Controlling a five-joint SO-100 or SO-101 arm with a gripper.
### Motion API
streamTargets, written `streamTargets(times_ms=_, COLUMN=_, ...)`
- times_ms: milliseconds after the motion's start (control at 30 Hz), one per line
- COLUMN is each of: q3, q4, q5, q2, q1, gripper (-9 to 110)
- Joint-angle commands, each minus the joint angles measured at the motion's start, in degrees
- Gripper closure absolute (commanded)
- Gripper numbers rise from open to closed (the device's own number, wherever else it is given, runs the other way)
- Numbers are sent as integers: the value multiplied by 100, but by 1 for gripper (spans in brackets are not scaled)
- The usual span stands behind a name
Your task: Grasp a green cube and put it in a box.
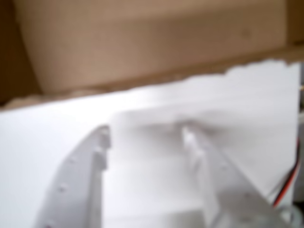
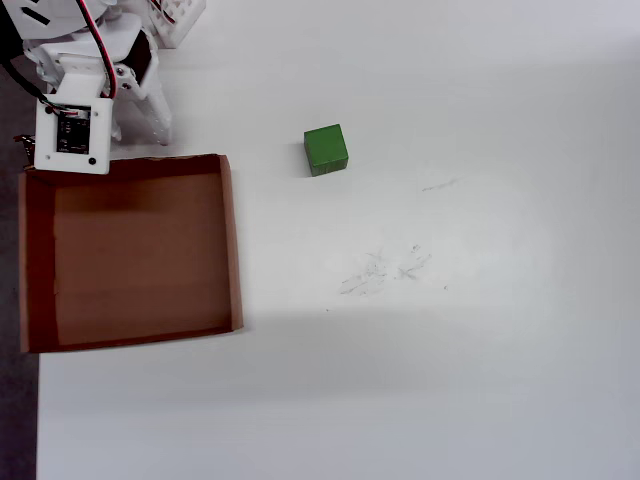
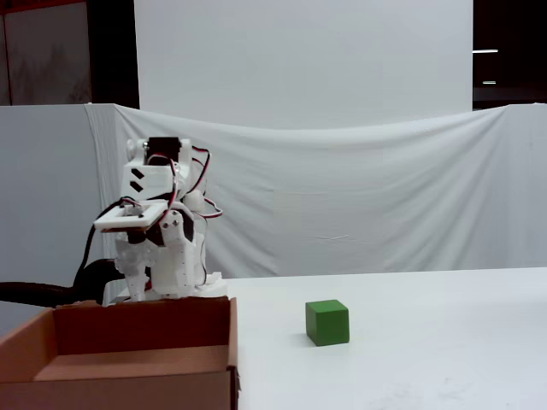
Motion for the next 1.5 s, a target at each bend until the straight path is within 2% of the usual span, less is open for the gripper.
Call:
streamTargets(times_ms=0, q3=-26, q4=-35, q5=26, q2=35, q1=9, gripper=80)
streamTargets(times_ms=1467, q3=-26, q4=-35, q5=26, q2=35, q1=44, gripper=81)
